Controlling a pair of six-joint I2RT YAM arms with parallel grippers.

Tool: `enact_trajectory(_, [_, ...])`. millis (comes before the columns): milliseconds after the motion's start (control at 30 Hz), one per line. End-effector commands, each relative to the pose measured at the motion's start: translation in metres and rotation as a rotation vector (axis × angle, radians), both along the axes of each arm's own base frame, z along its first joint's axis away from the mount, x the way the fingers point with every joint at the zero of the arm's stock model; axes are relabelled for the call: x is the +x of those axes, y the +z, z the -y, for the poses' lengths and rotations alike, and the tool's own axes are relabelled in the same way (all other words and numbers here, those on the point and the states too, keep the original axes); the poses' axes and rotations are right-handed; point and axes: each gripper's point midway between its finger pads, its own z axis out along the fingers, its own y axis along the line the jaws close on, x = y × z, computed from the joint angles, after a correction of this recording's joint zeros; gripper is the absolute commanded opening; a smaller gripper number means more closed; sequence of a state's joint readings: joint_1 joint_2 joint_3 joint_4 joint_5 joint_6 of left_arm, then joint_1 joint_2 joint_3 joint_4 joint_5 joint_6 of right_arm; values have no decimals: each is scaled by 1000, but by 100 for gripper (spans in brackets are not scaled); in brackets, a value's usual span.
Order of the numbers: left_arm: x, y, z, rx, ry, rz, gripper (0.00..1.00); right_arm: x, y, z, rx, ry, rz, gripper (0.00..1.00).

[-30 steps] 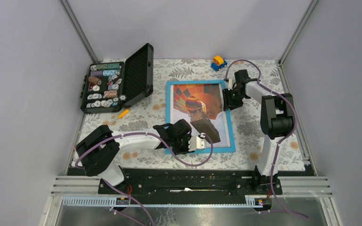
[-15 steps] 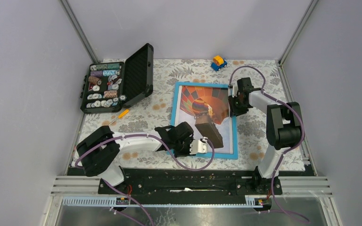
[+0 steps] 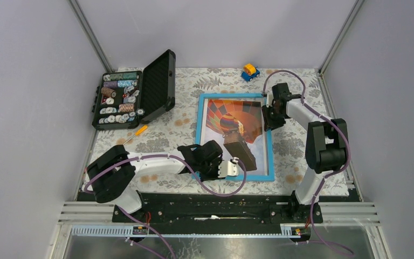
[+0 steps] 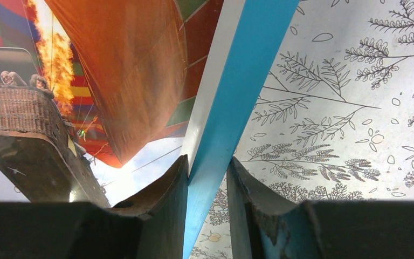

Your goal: Take the photo out of the frame

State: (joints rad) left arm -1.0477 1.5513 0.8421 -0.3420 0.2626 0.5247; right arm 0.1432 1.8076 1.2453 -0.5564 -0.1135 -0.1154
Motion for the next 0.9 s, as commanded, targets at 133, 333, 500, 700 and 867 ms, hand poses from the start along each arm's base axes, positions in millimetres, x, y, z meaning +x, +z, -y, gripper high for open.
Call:
enact_trajectory(133, [9, 0, -6, 35, 4, 57, 0, 11, -4, -14, 43, 61, -21, 0])
enact_trajectory(333, [13, -2, -13, 60, 13, 82, 0, 15, -14, -23, 82, 56, -39, 0])
enact_trajectory(500, [16, 0, -18, 68, 28, 87, 0, 16, -12, -28, 102, 56, -37, 0])
enact_trajectory(700, [22, 8, -23, 67, 58, 92, 18, 22, 5, -32, 118, 41, 5, 0])
enact_trajectory(867, [20, 10, -29, 65, 53, 97, 54, 21, 13, -39, 145, 42, 8, 0])
